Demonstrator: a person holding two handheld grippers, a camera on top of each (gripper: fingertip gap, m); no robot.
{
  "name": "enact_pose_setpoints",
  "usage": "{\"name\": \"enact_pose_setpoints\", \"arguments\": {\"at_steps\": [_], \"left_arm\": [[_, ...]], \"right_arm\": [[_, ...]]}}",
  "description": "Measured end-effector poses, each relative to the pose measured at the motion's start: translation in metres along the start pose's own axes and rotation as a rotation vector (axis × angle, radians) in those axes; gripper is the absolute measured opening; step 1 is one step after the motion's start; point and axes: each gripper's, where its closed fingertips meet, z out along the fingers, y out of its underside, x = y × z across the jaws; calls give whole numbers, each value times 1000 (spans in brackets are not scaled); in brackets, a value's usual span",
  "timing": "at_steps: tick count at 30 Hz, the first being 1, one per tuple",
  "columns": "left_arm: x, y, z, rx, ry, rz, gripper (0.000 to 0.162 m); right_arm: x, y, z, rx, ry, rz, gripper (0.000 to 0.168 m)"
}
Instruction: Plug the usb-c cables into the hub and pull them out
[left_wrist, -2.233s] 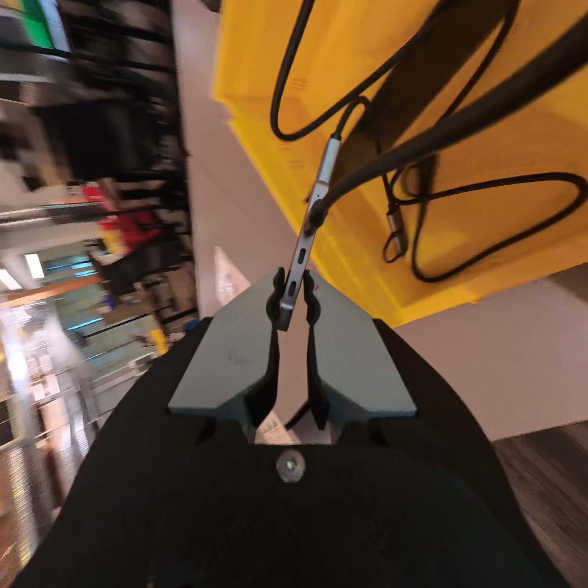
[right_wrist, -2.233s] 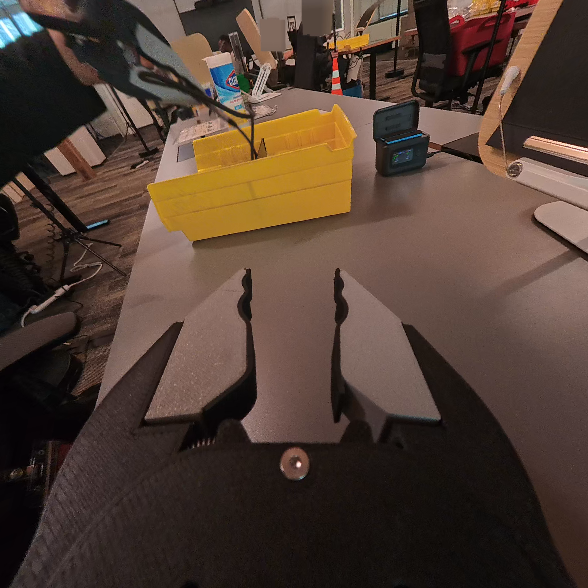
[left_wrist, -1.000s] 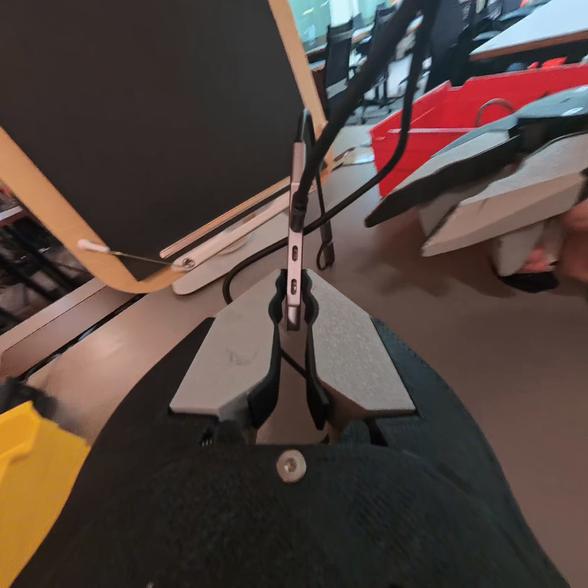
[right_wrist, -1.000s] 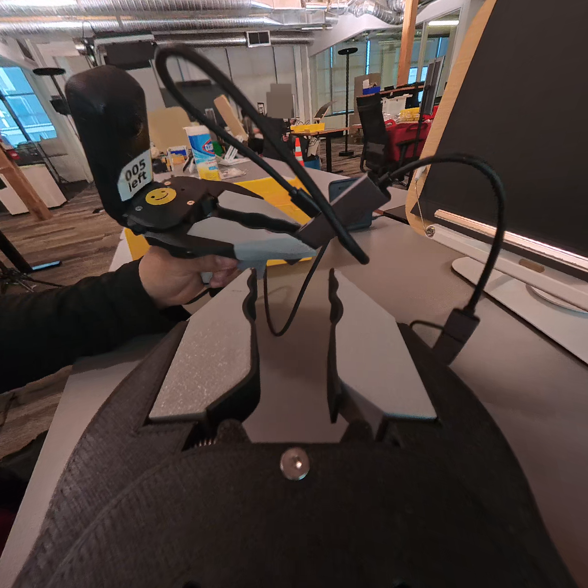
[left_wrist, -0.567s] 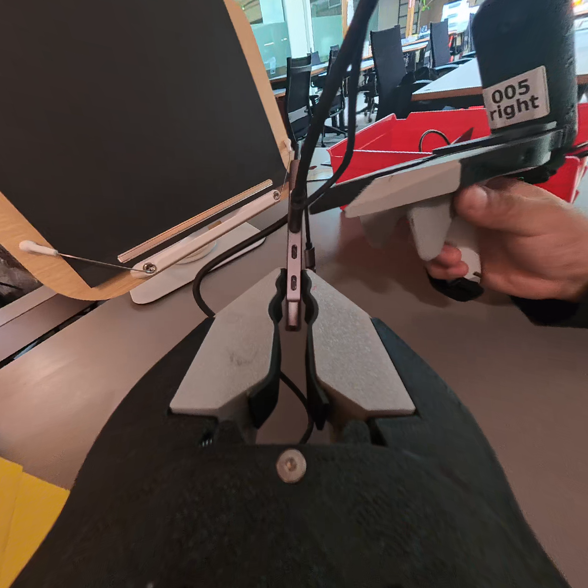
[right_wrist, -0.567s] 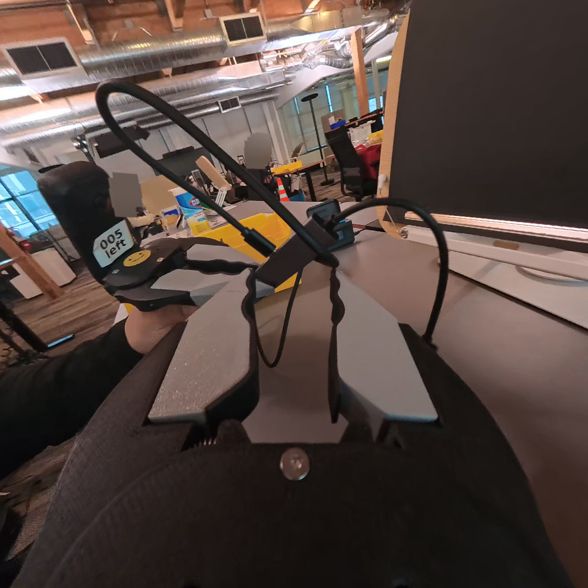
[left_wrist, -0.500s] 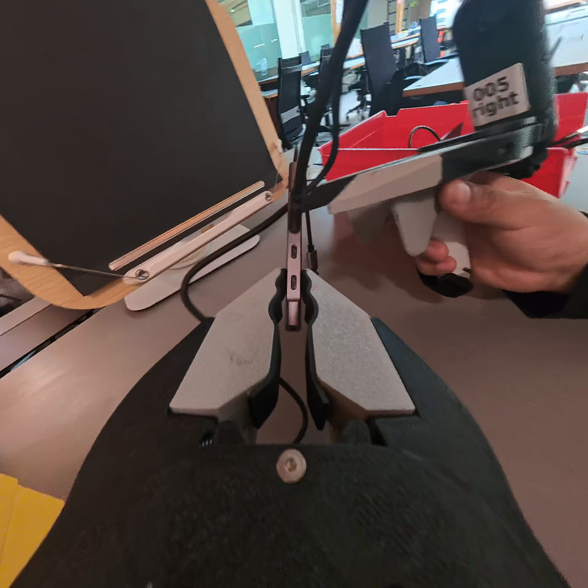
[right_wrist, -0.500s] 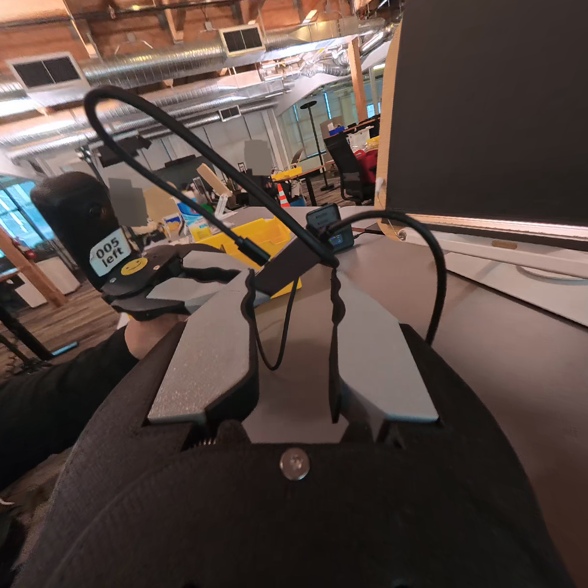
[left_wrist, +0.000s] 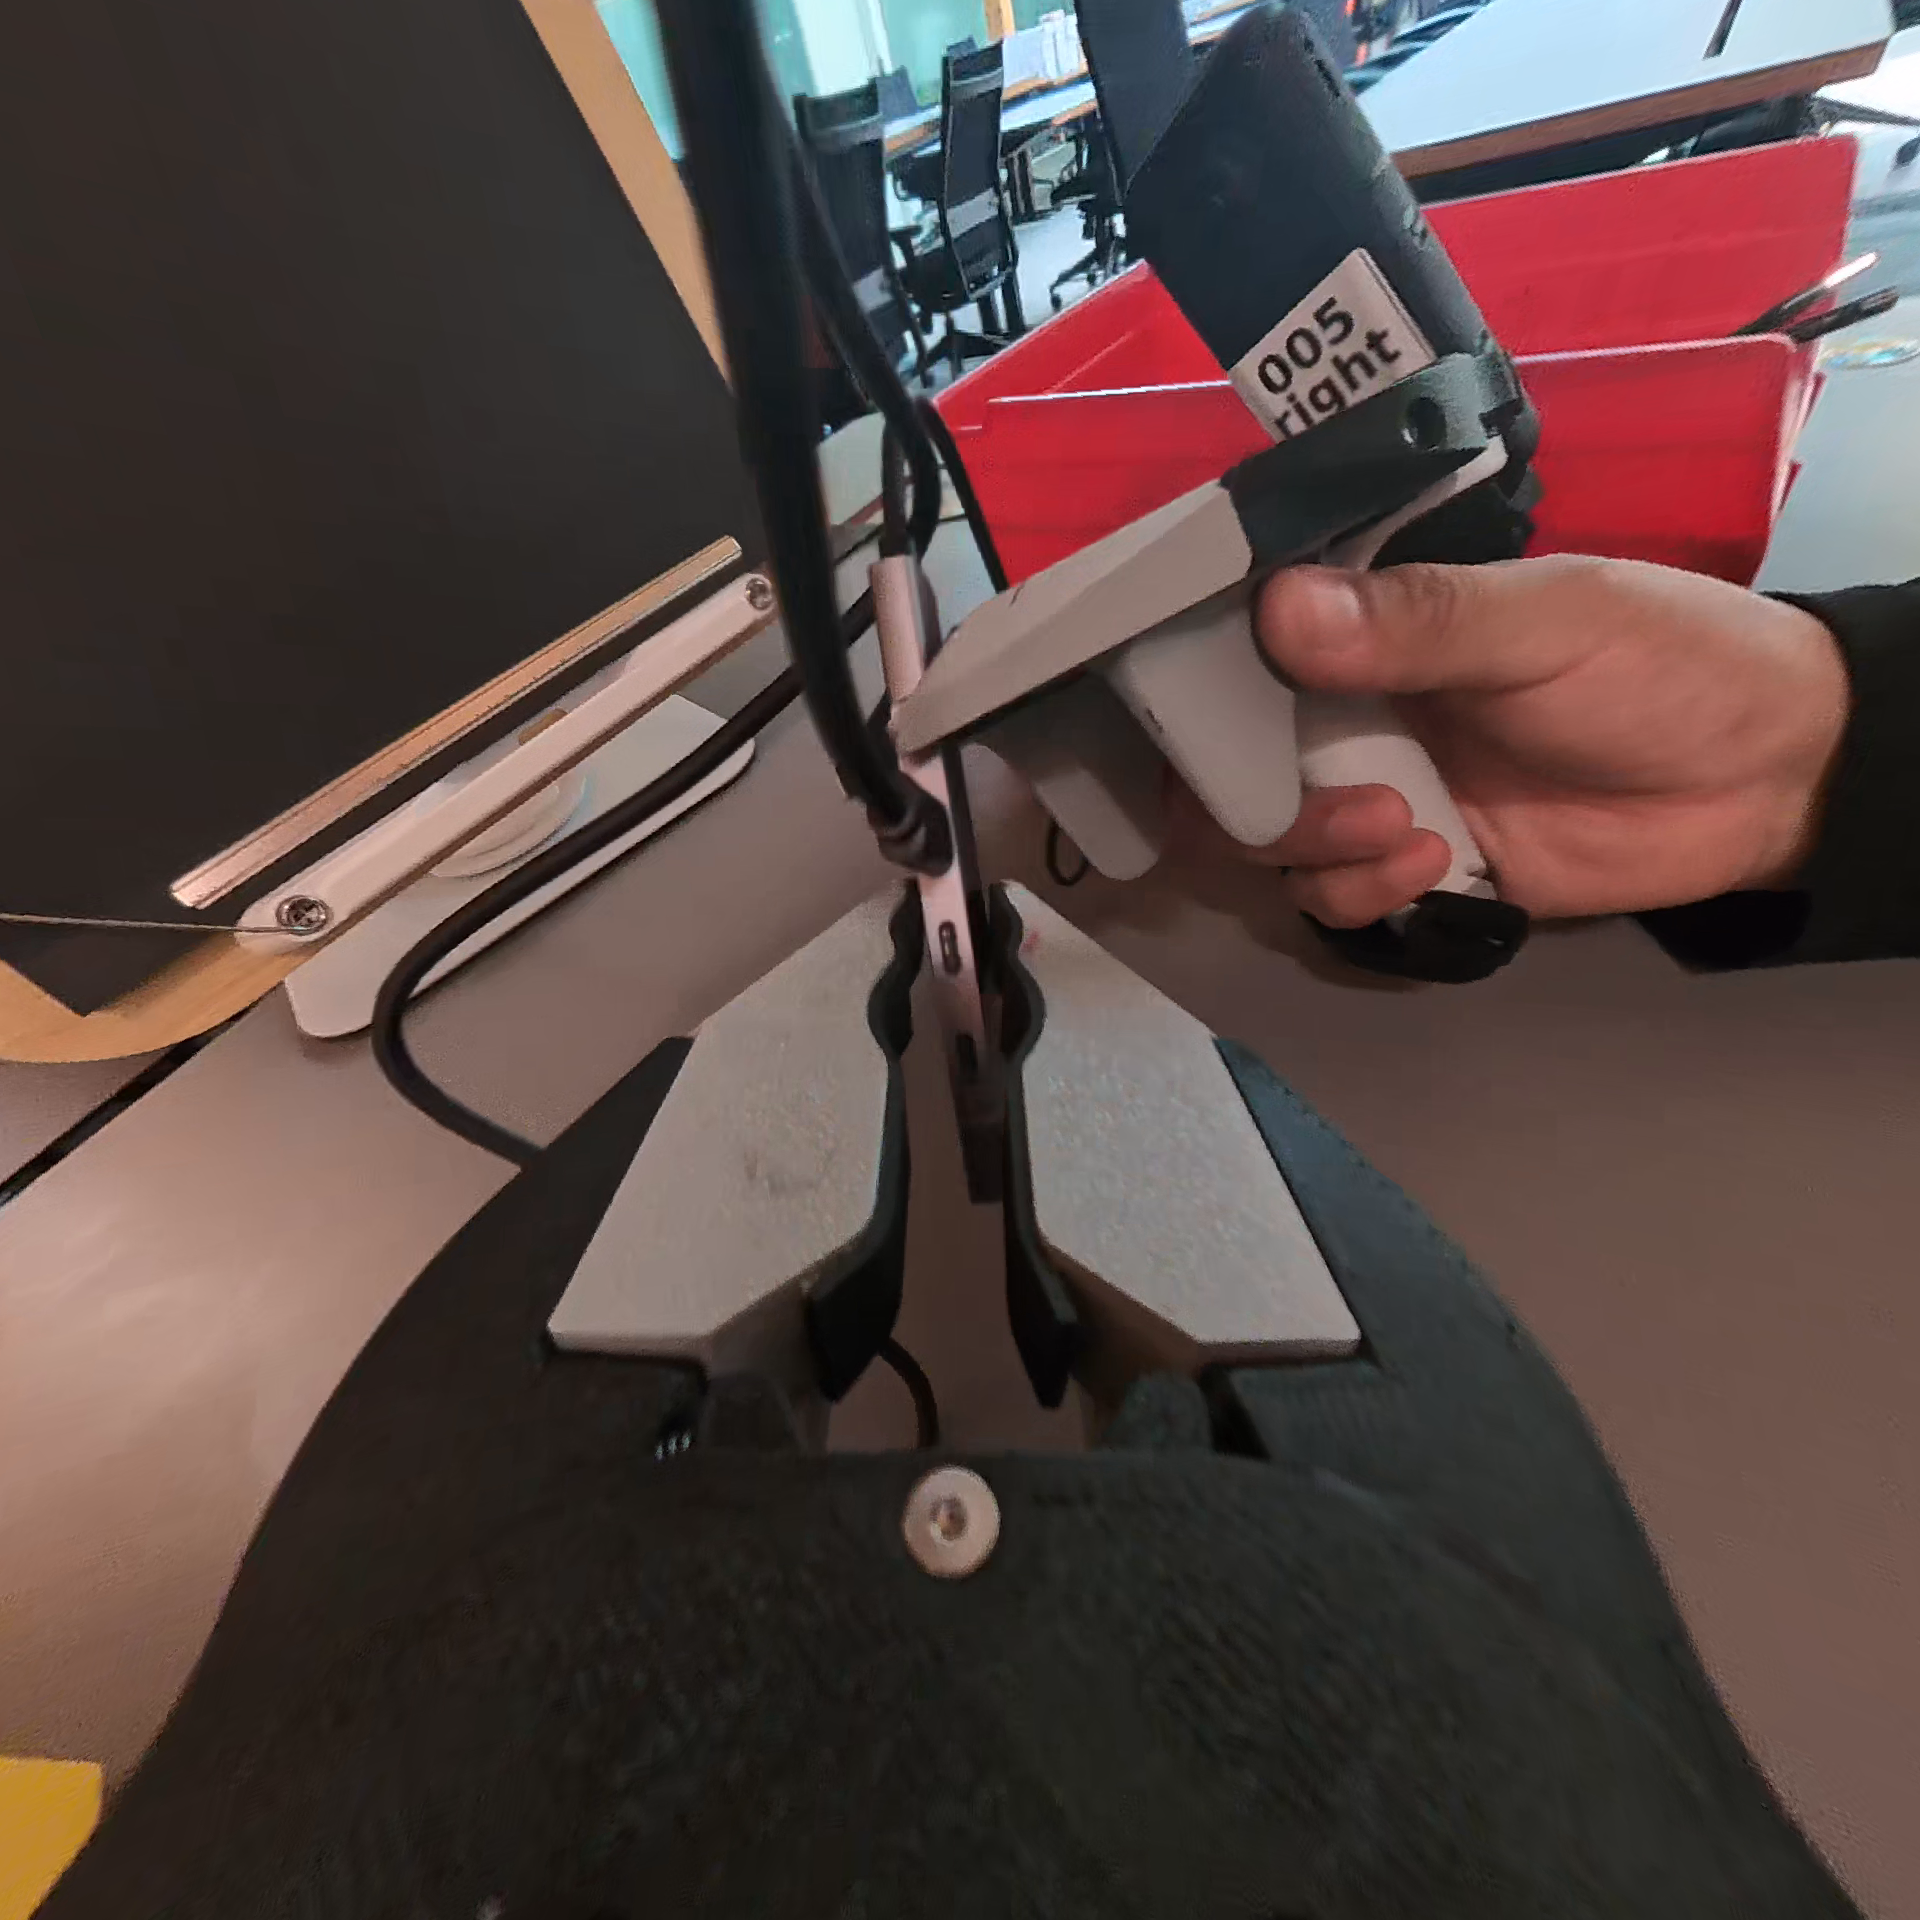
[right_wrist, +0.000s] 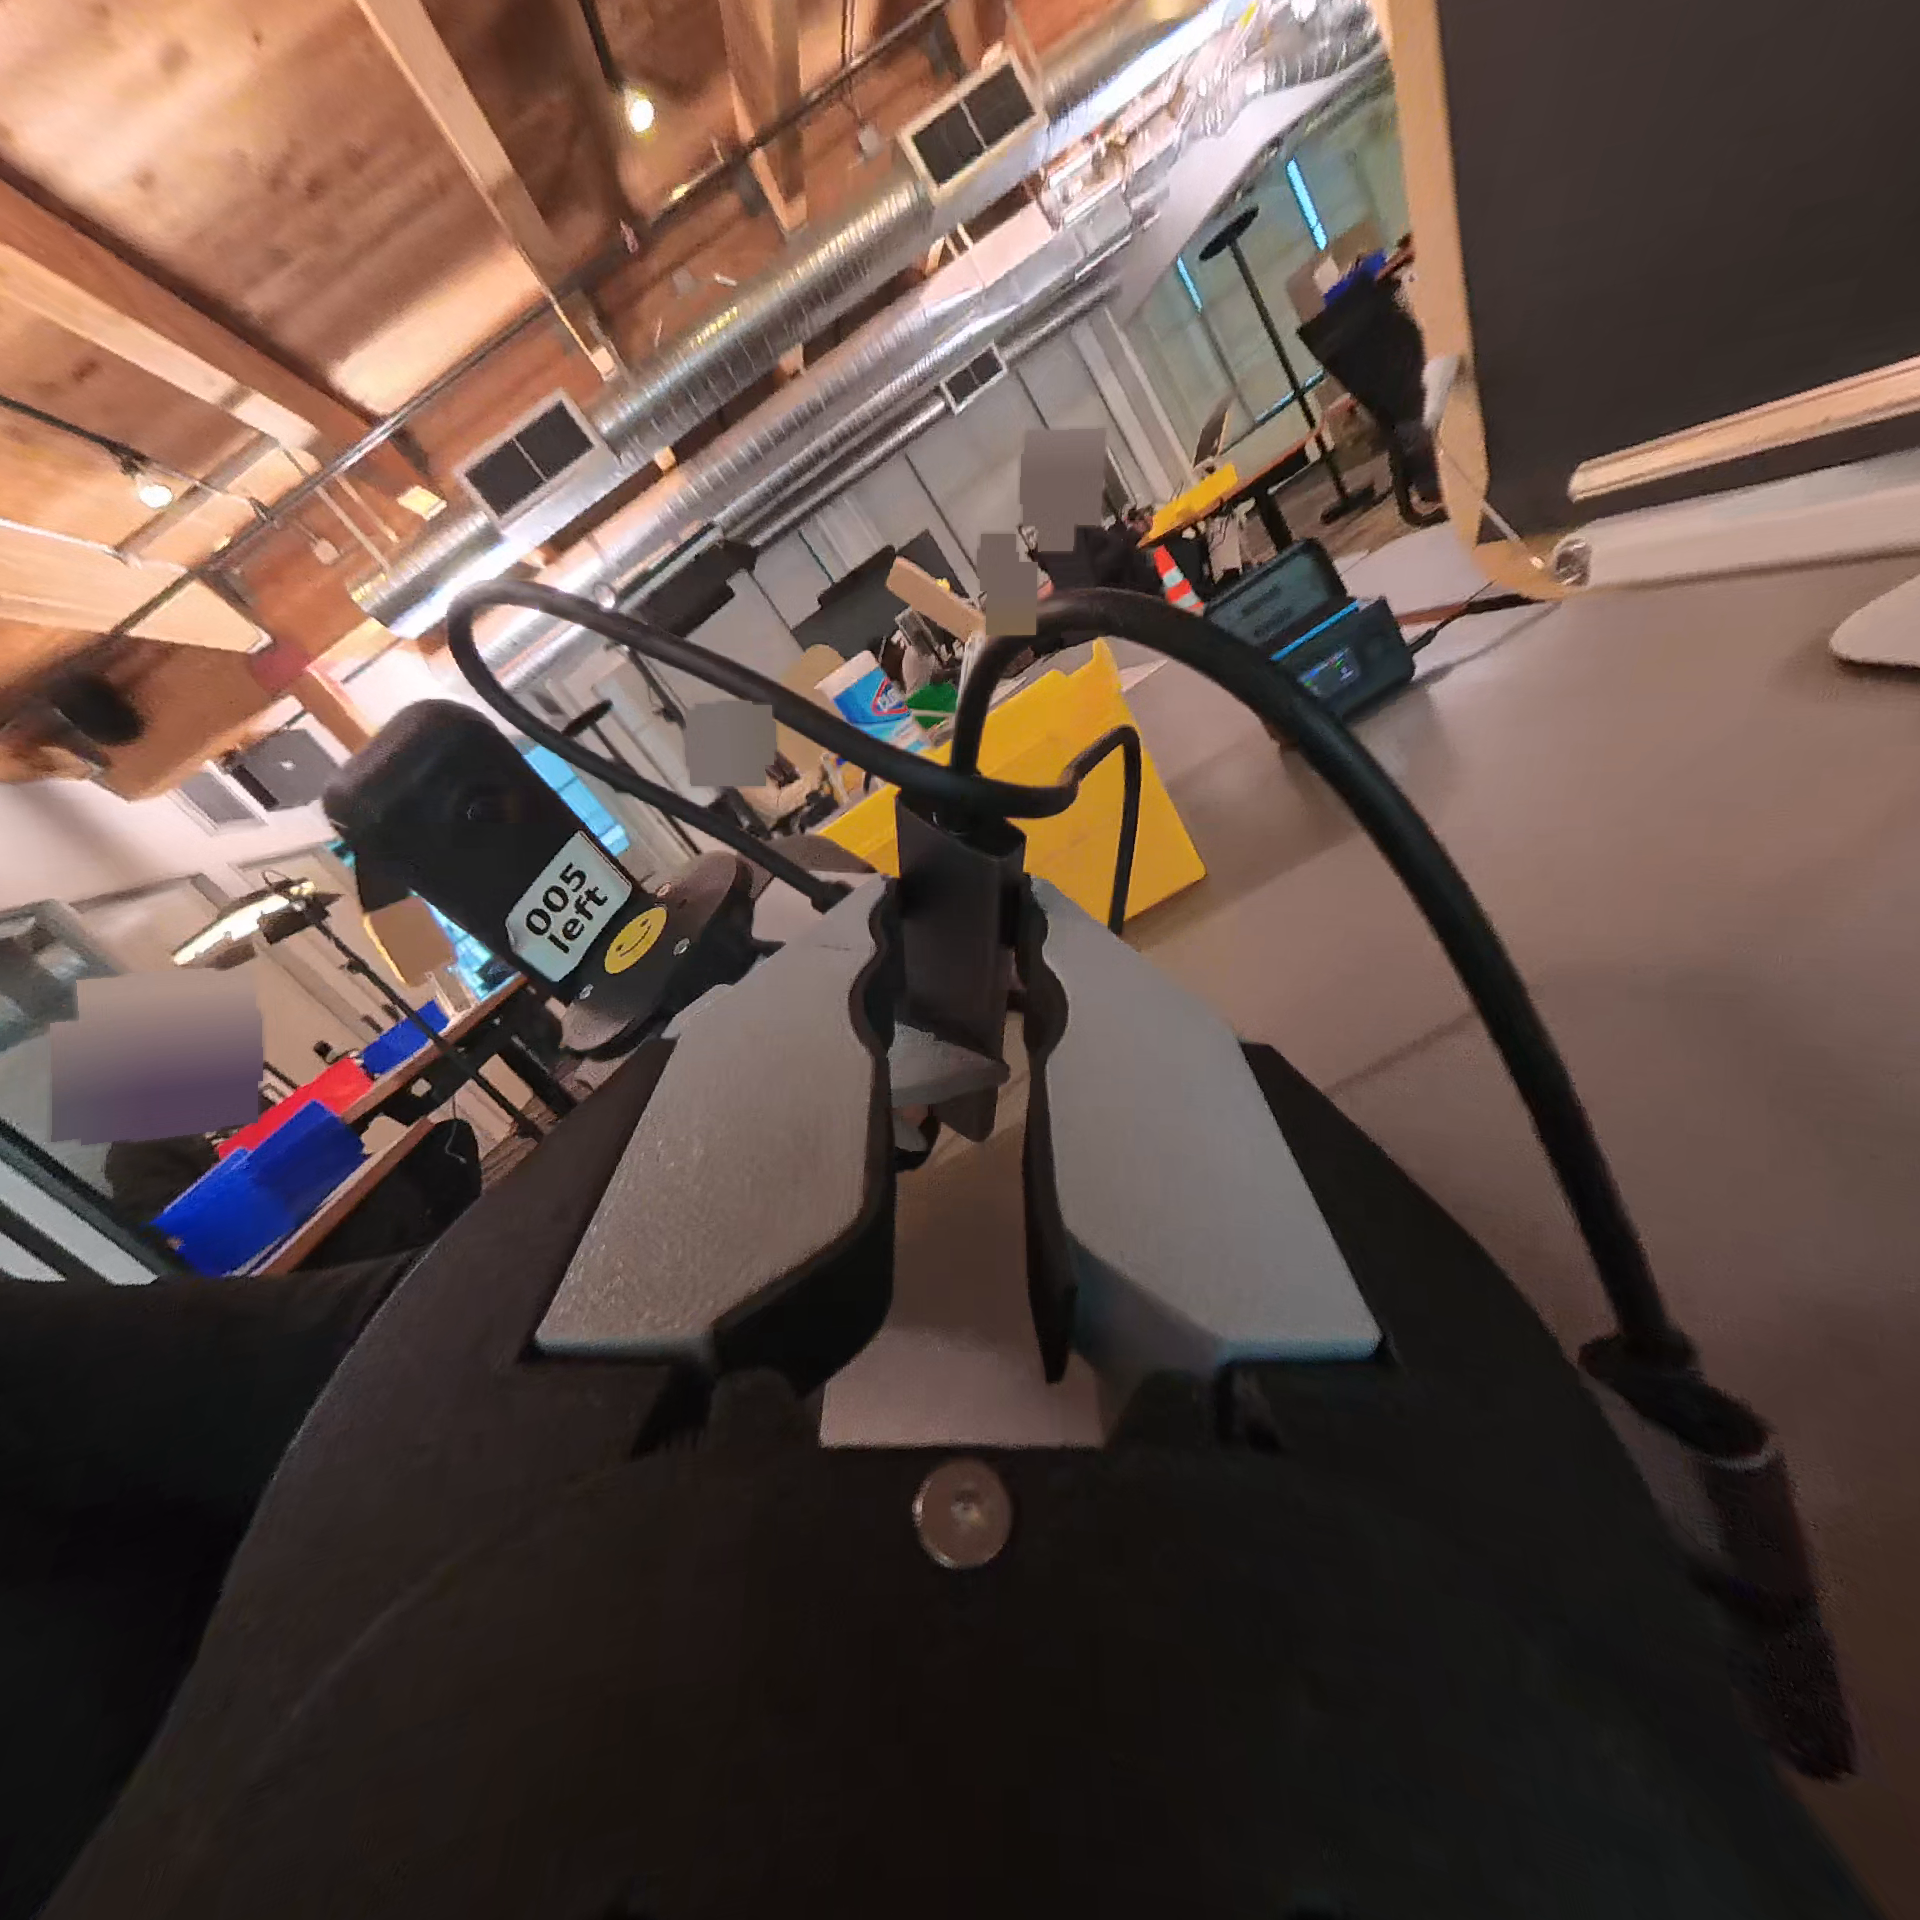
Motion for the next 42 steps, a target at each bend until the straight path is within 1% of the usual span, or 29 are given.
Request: {"name": "enact_pose_setpoints", "arguments": {"at_steps": [2,5,7,9,10,12,15,17,19,20,21,22,23,24,25,26,27,29,30,31,33,35,37,40,42], "left_arm": [[-2,1,0,-9,-21,16,10],[-6,4,1,-29,-27,-6,8],[-4,-2,-1,12,-2,-29,7],[0,-13,-7,79,21,-25,7],[0,-16,-8,95,8,-6,7],[-2,-13,-6,76,-49,62,8],[0,-14,-7,71,-107,191,7],[-1,-16,-8,69,-108,195,8],[-8,-11,-9,27,-119,150,6],[-13,-6,-8,-2,-135,129,6],[-22,-2,-9,-27,-183,104,6],[-30,1,-11,-41,-212,70,6],[-37,4,-14,-49,-225,21,6],[-42,7,-15,-57,-227,-20,6],[-45,11,-16,-68,-222,-42,6],[-44,14,-15,-78,-200,-56,5],[-40,17,-13,-91,-166,-78,6],[-30,24,-7,-125,-106,-124,6],[-26,27,-4,-148,-92,-126,6],[-23,29,-2,-161,-83,-110,6],[-15,29,3,-170,-63,-85,6],[-8,26,7,-165,-41,-75,6],[-4,26,10,-174,-51,-31,6],[-4,26,12,-172,-77,1,6],[-4,22,13,-140,-91,9,7]], "right_arm": [[1,1,0,-15,12,-7,18],[1,3,0,-65,69,-116,18],[-5,0,1,-39,46,-135,18],[-20,-5,-1,-1,-87,-31,18],[-21,-8,-3,15,-119,21,18],[-18,-9,-5,33,-117,54,18],[-22,-9,-4,36,-190,149,18],[-22,-8,-4,33,-207,192,18],[-16,-5,-2,-3,-144,155,20],[-10,-3,-2,-35,-91,135,14],[-3,3,-3,-79,-28,106,9],[4,7,-6,-122,31,52,3],[10,10,-9,-157,92,-7,0],[11,12,-10,-188,129,-84,1],[12,14,-11,-217,170,-170,12],[13,14,-9,-231,221,-255,33],[9,12,-6,-223,244,-347,39],[-9,8,4,-187,242,-513,43],[-17,7,8,-171,243,-591,40],[-17,6,9,-165,293,-658,33],[-6,10,12,-192,396,-738,28],[9,20,14,-268,453,-762,18],[17,19,13,-263,474,-746,9],[21,19,11,-269,439,-624,10],[21,17,9,-238,412,-523,10]]}}
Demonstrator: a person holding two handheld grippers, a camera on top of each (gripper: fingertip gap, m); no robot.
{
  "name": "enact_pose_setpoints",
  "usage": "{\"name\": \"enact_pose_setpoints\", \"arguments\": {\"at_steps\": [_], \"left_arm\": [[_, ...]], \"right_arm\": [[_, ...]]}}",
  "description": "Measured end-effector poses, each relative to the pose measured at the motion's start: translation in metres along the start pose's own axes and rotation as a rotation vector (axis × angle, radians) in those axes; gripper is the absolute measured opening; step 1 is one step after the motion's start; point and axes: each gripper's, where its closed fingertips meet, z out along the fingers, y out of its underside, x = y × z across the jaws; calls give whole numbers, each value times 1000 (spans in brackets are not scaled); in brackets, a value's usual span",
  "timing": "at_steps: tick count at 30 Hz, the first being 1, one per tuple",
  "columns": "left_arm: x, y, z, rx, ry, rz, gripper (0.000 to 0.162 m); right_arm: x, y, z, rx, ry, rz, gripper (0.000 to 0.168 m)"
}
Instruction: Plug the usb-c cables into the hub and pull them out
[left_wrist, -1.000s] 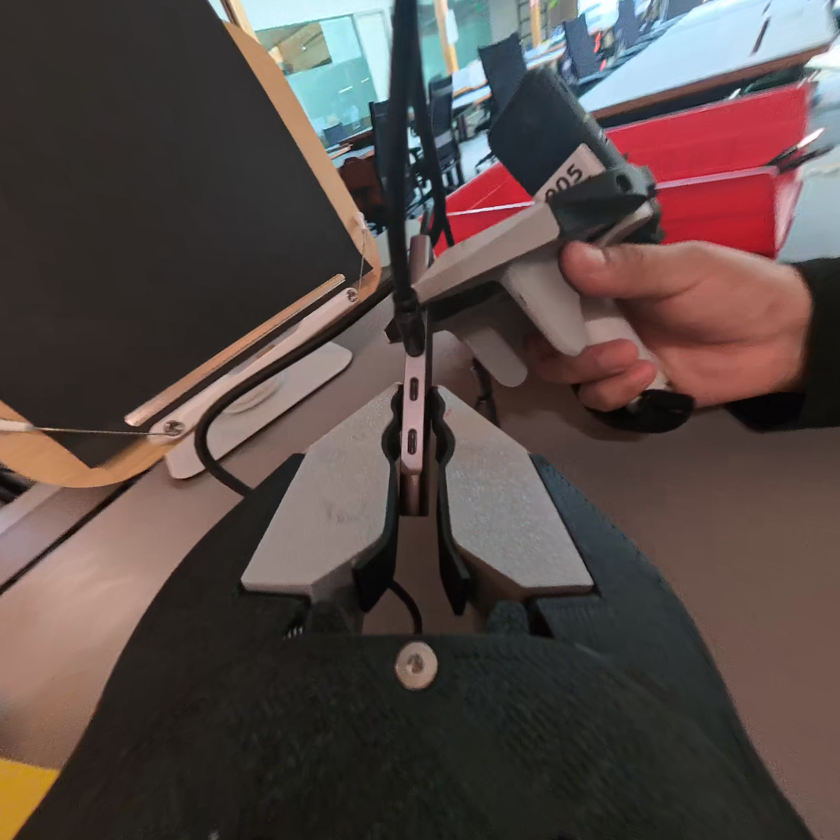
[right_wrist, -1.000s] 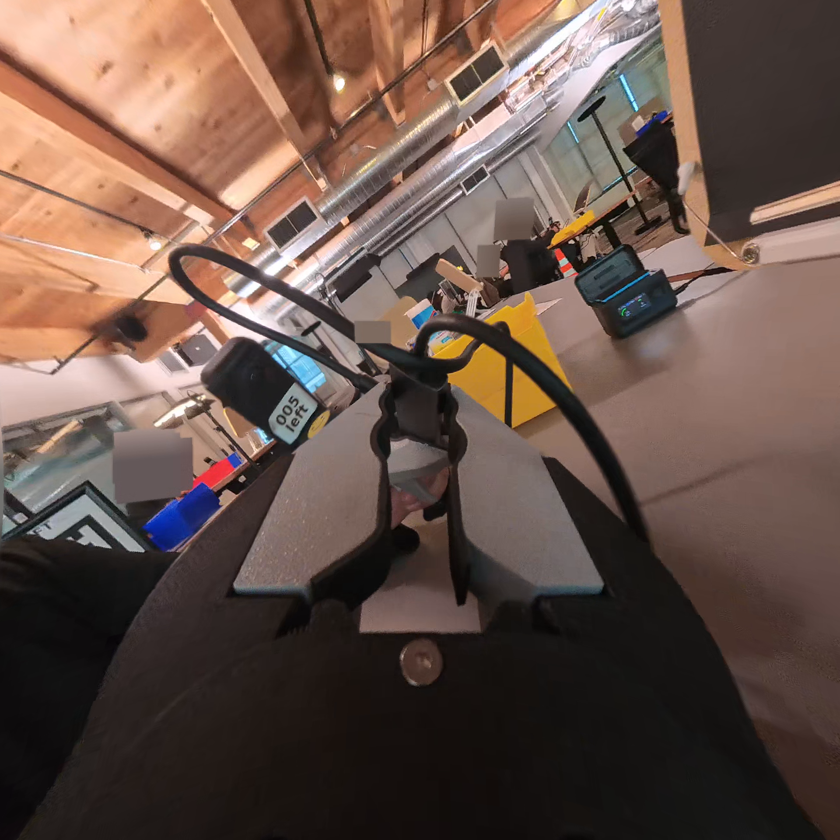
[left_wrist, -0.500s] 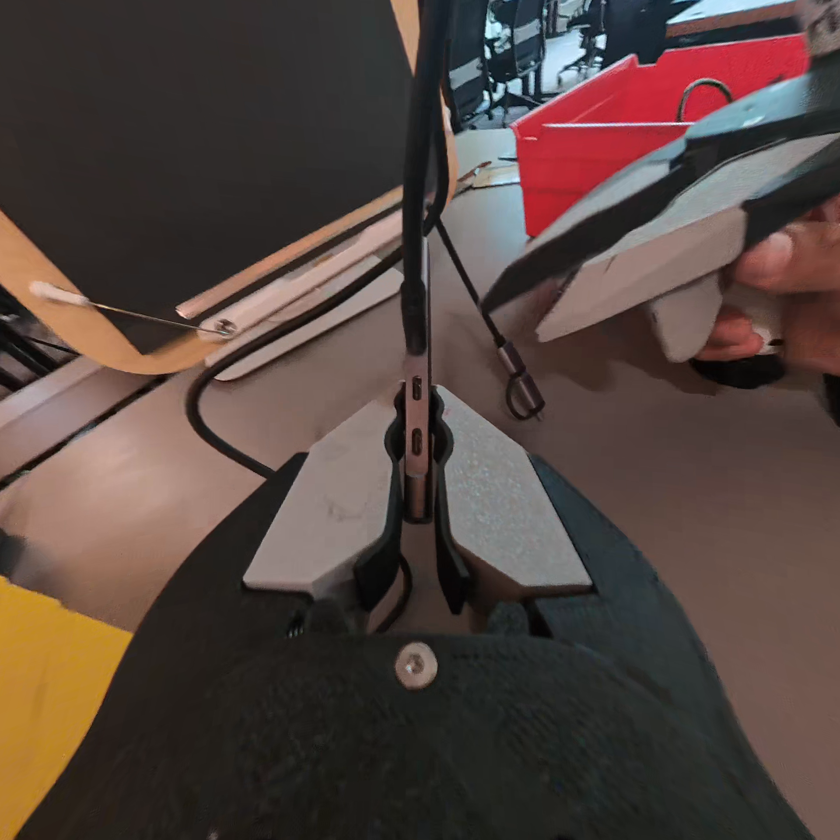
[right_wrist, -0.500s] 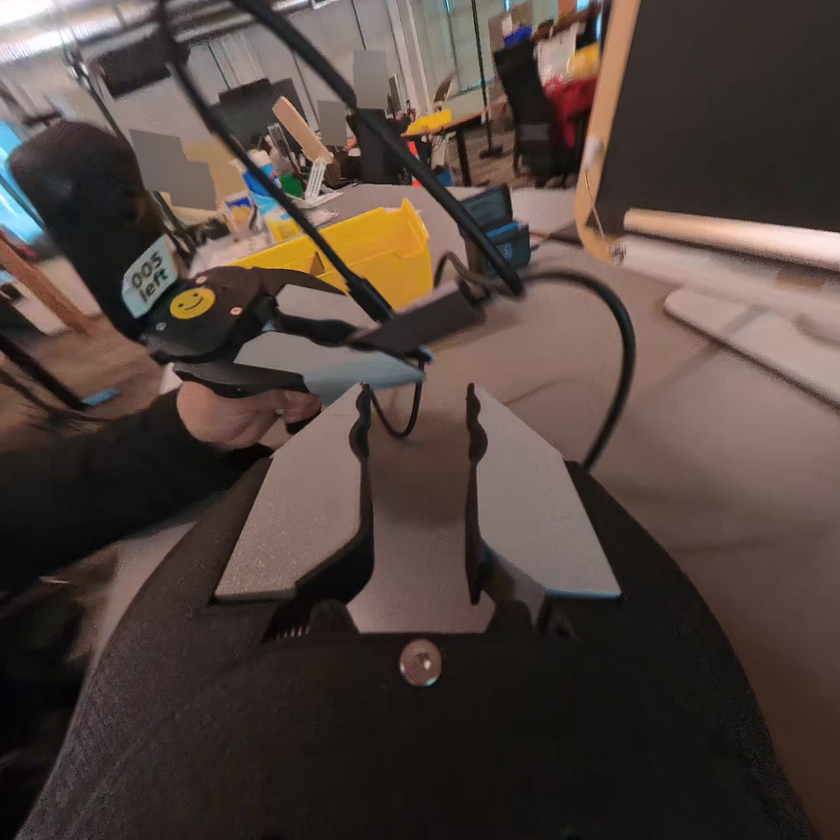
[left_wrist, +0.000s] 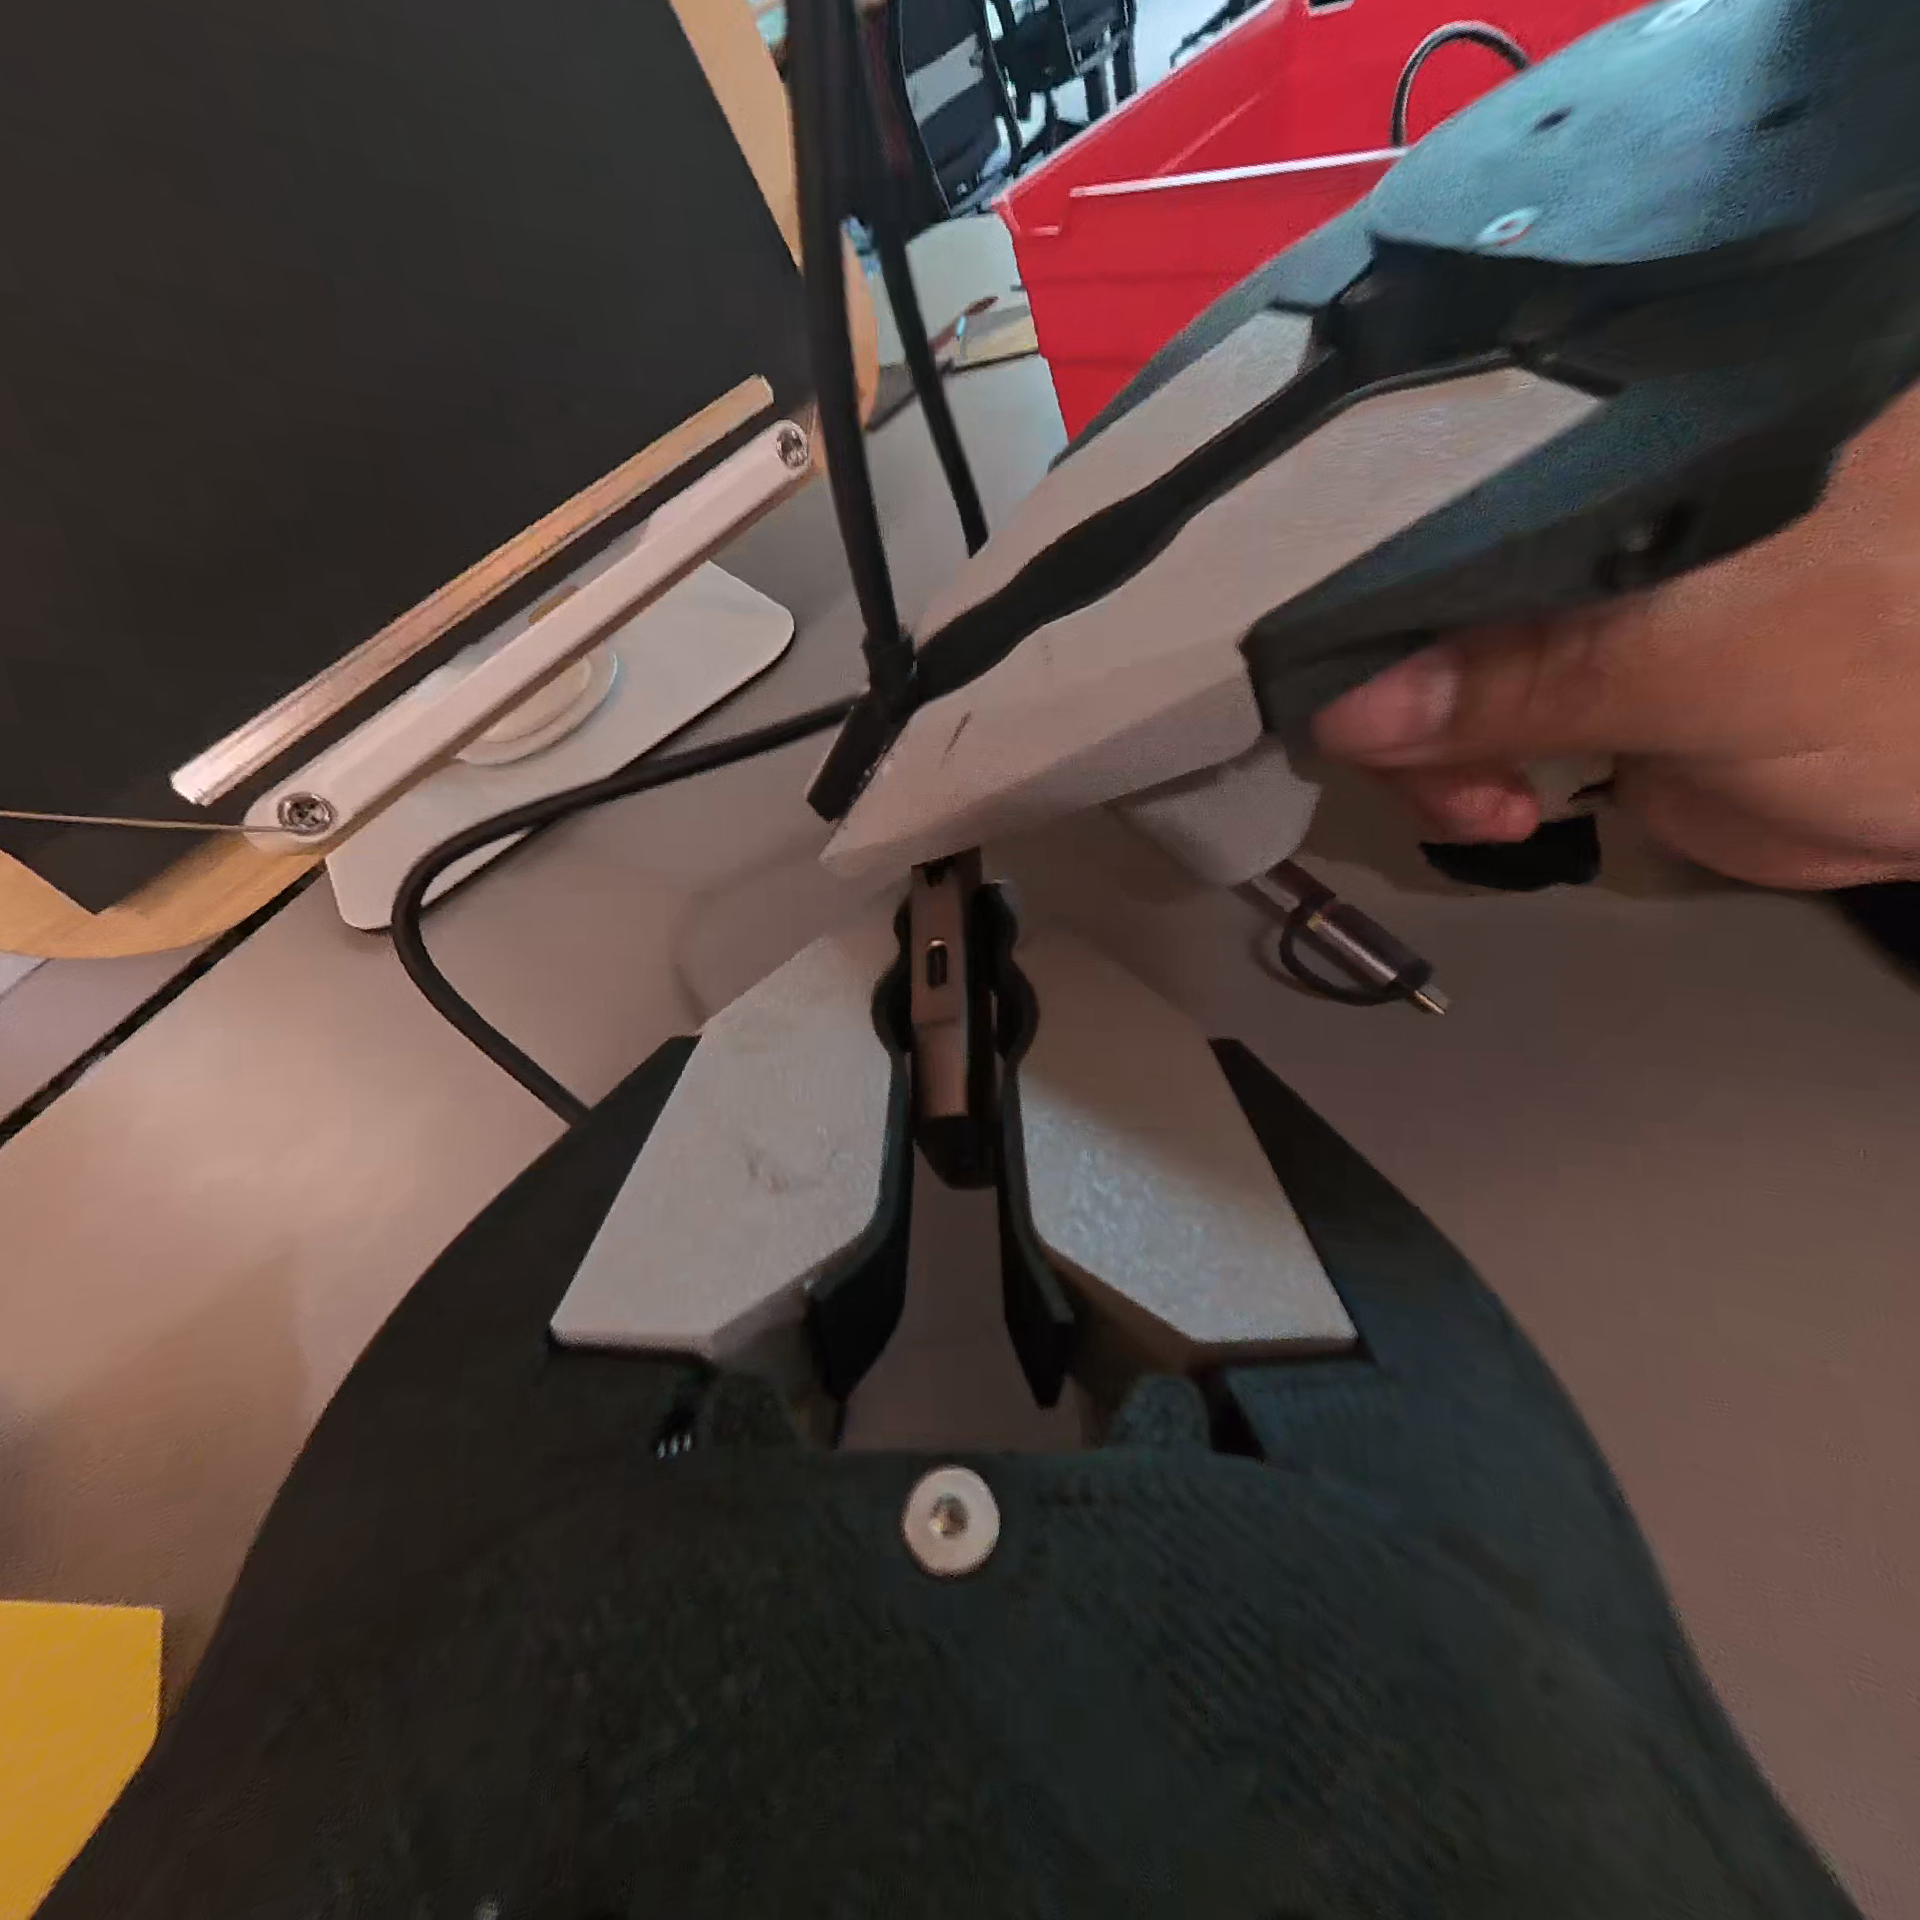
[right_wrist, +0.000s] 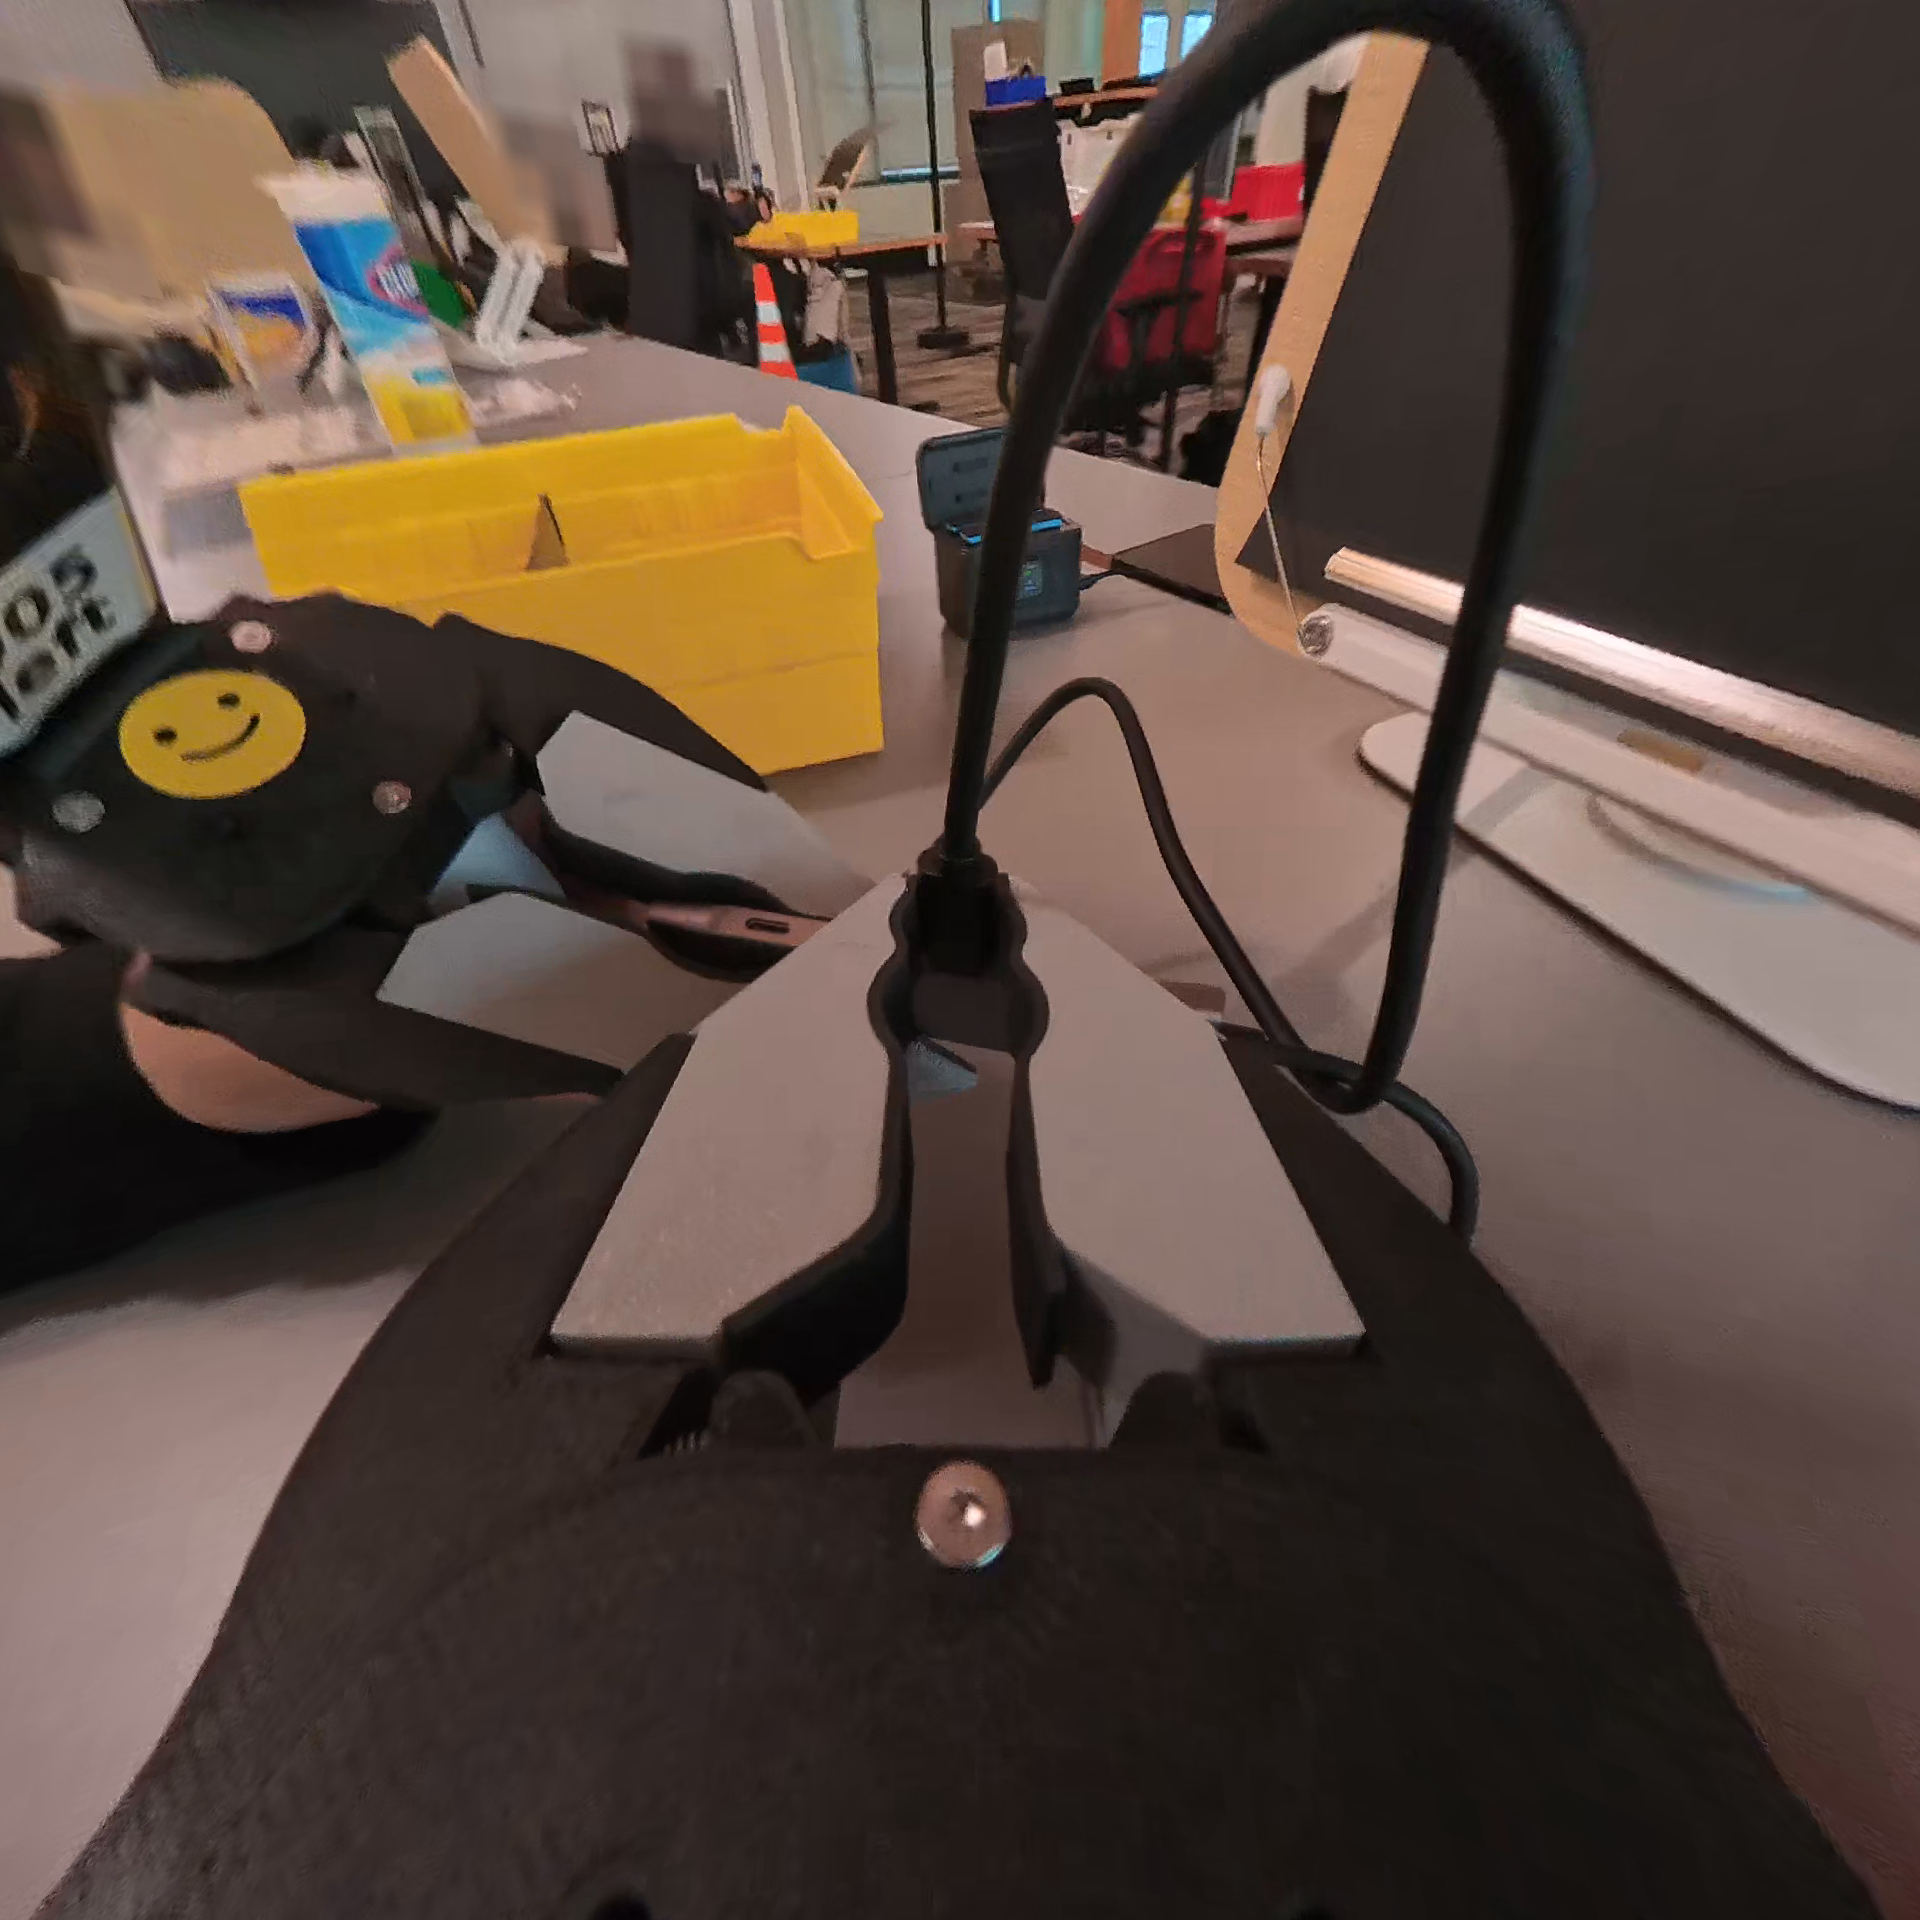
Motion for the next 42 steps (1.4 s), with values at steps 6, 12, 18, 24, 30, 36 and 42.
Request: {"name": "enact_pose_setpoints", "arguments": {"at_steps": [6,12,18,24,30,36,42], "left_arm": [[-4,-8,-2,39,-85,101,11],[-5,-2,2,-15,-50,-4,7],[1,-8,2,25,-35,2,8],[-2,-13,2,62,-51,8,8],[-1,-26,-8,206,4,-20,6],[-1,-29,-9,231,-59,51,9],[-4,-28,-11,202,-54,29,8]], "right_arm": [[0,-1,0,54,-105,199,10],[4,4,1,36,-135,286,10],[9,-1,-8,125,-296,588,9],[11,-5,-10,147,-268,581,9],[5,-17,-13,198,-366,622,9],[3,-9,-8,195,-385,695,9],[-1,-9,-5,211,-411,731,10]]}}
